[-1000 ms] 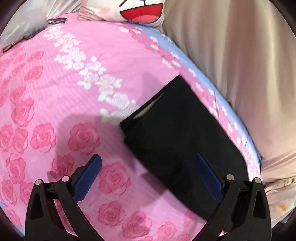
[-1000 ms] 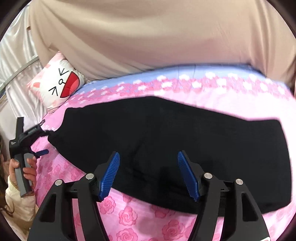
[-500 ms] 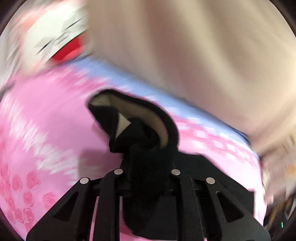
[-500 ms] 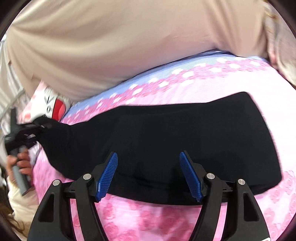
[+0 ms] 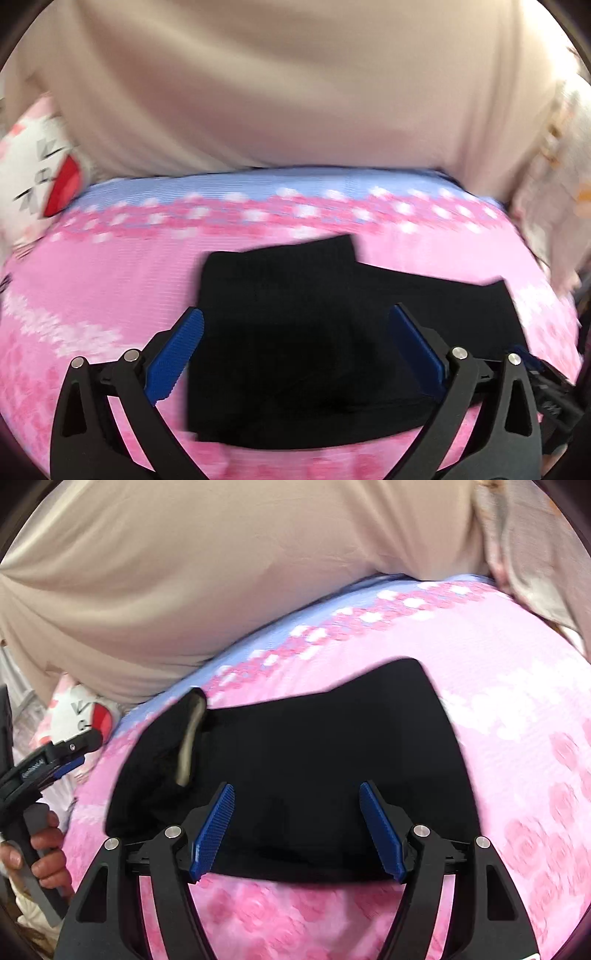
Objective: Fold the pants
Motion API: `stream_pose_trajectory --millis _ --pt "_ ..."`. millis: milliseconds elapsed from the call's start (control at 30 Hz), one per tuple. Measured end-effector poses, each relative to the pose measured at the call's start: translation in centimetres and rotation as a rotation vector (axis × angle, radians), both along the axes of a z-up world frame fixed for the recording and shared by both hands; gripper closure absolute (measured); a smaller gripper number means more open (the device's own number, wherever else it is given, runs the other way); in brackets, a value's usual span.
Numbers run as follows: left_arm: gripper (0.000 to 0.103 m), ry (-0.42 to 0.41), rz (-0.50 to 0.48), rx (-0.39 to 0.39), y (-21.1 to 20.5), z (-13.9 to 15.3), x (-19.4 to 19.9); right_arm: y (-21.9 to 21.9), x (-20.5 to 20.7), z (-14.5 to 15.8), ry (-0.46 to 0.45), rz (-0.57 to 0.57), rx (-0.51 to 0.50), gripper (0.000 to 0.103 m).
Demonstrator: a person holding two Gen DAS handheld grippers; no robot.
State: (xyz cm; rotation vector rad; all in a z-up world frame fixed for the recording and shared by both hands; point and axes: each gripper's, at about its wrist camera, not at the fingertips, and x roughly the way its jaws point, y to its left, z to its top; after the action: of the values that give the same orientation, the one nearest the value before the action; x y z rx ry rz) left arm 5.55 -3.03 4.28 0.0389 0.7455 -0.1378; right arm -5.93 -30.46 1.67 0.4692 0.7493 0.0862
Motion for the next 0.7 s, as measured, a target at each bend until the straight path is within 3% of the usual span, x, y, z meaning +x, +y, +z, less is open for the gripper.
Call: stream_pose_trajectory --millis 67,167,267,367,433,700 --pt "0.005 0.007 0.058 0.008 2.6 -0.2 1.0 1.4 1.9 0.5 -0.014 0.068 0.042 0.023" --pt "0.005 0.029 0.173 0.086 5.1 -1.2 2.1 5.3 5.4 0.9 -0.008 0.209 0.071 0.022" --pt "0.005 0.048 0.222 0.177 6.3 -2.7 3.0 8.2 7.8 0.5 0.028 0.268 0.073 0.022" --pt "0.005 0.047 0.249 0.243 7.2 -3.9 3.1 10.0 9.3 0.2 0.07 0.22 -0.032 0.022" --pt "0.005 0.046 0.249 0.264 7.7 -4.4 3.2 10.7 9.9 0.0 0.084 0.217 -0.038 0.022" --pt "0.005 0.077 0.217 0.233 8.8 -5.8 3.7 12.8 11.3 -1.8 0.152 0.208 -0.049 0.022"
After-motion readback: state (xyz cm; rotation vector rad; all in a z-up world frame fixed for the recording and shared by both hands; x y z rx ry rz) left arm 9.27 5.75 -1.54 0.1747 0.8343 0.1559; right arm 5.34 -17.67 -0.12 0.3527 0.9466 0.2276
